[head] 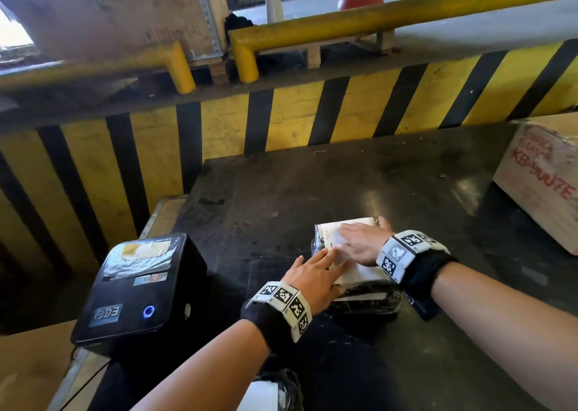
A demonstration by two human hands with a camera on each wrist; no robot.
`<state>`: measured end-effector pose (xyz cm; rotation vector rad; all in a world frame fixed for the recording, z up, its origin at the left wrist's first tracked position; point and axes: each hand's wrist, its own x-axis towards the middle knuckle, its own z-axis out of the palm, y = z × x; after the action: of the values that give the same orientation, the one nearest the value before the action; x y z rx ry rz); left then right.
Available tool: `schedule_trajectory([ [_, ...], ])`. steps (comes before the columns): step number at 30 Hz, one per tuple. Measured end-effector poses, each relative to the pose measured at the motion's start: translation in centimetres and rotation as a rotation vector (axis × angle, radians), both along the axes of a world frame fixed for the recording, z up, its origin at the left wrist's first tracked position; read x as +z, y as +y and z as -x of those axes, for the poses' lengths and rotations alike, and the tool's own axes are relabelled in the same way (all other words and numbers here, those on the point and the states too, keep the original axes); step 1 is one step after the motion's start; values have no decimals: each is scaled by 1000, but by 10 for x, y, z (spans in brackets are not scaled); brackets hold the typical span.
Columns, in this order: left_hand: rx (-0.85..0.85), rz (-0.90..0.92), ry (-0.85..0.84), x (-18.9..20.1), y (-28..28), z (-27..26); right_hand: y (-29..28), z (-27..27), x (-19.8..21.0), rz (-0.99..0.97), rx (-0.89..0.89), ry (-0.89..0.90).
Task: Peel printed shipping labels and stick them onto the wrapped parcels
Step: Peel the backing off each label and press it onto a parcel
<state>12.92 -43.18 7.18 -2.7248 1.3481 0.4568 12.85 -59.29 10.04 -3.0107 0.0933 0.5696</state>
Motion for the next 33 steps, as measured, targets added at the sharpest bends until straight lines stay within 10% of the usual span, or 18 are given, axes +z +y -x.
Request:
schedule_trajectory([
  [33,-83,-35,44,8,14,-2,17,29,-11,-83,-14,-34],
])
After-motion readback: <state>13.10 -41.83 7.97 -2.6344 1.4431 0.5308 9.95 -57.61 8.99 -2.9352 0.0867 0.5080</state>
